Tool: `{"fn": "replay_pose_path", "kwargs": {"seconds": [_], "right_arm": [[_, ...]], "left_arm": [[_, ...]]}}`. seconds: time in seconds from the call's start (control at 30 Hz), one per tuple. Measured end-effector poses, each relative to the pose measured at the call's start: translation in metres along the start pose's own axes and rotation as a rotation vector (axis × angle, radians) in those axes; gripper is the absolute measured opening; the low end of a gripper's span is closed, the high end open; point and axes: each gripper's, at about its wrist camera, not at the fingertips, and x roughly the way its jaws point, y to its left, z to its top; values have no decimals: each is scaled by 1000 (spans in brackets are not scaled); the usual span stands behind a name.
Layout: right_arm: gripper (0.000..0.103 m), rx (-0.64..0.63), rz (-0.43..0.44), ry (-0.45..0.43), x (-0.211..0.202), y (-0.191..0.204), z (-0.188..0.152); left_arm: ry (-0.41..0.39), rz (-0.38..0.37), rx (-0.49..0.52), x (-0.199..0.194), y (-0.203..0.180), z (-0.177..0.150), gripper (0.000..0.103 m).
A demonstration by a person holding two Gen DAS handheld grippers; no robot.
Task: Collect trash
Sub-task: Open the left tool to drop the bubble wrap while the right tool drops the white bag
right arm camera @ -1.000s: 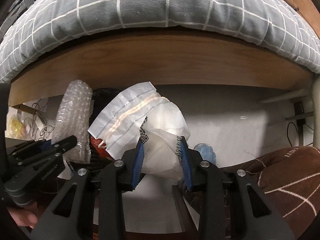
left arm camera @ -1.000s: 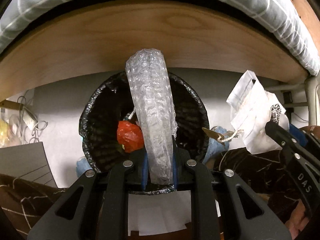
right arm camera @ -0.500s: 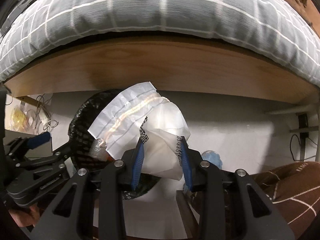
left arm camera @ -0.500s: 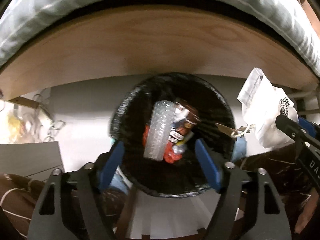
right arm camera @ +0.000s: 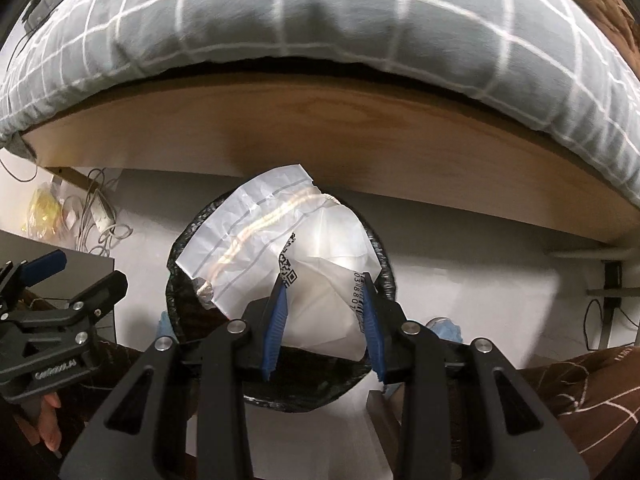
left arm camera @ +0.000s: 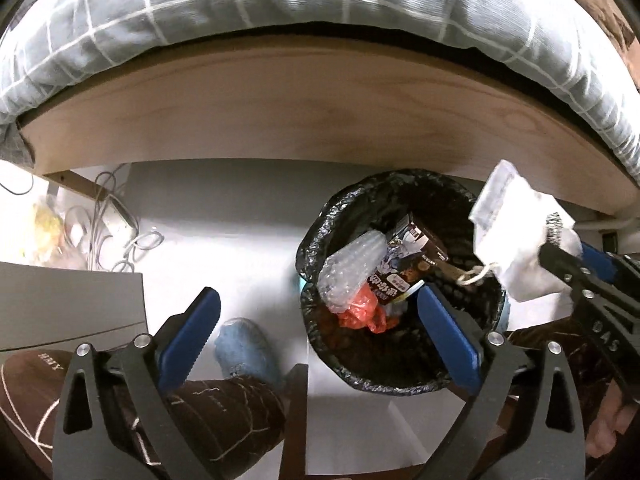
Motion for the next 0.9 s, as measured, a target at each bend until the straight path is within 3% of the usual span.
{"fn": "replay_pose_path", "kwargs": {"seconds": [0.43,0.6,0.9], "right_arm": [[41,-55,6,27,12,23,1],[62,-49,-2,12,8,21,-1],[91,-4,-29,-45,-13,0,-1]], "left_arm": [[2,3,-36,1,16,-2,97],[-11,7,-45,-3,18,0,97],[-41,2,-29,-20,9,2,97]]}}
